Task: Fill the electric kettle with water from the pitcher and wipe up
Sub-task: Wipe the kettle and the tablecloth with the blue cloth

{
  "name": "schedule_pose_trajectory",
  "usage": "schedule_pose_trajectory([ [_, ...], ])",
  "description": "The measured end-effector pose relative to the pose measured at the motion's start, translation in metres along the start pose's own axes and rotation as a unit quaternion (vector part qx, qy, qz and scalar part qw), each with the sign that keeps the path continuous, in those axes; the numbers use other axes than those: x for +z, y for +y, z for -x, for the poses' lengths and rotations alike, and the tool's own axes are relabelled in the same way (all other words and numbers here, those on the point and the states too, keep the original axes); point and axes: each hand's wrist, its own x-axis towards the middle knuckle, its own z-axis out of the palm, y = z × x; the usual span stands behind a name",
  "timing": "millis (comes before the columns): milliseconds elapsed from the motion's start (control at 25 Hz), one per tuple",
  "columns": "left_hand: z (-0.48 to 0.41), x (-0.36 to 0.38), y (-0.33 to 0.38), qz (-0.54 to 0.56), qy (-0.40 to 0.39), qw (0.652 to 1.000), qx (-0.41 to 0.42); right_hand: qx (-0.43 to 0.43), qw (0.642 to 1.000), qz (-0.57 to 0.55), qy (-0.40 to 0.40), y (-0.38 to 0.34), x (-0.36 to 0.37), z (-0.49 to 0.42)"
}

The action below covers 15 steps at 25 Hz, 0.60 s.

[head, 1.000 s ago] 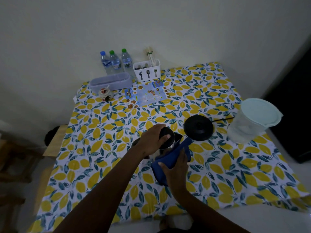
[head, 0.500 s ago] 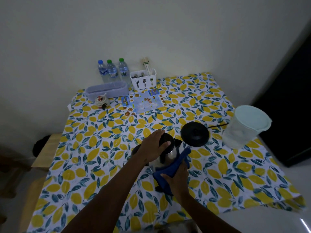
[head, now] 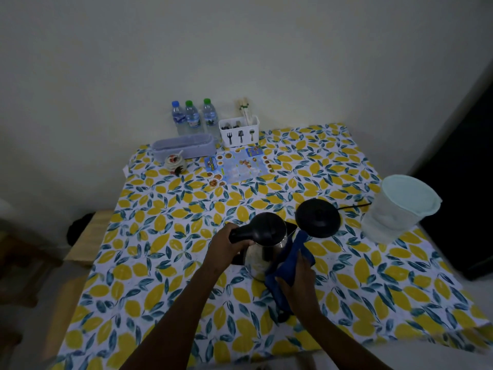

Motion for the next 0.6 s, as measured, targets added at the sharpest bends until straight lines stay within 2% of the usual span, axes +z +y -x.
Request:
schedule_pose_trajectory([
  [160,0.001,0.004,0.004,0.049,0.047,0.998,-0.011,-0.018,0.999,0.035,-0.012,0.012,-0.011,-0.015],
  [240,-0.001,0.005,0.003,0.073,0.088,0.993,-0.016,-0.036,0.995,0.094,-0.029,0.020,-0.020,-0.025],
  [360,-0.008,0.007,0.002,0.089,0.157,0.983,-0.031,-0.034,0.979,0.179,-0.097,0.037,-0.036,-0.044],
  [480,-0.020,0.009,0.000,0.090,0.189,0.977,-0.035,-0.048,0.935,0.307,-0.169,0.047,-0.051,-0.068],
  [600,-0.029,0.013,-0.004,0.089,0.226,0.969,-0.049,-0.019,0.865,0.443,-0.237,0.049,-0.061,-0.085],
])
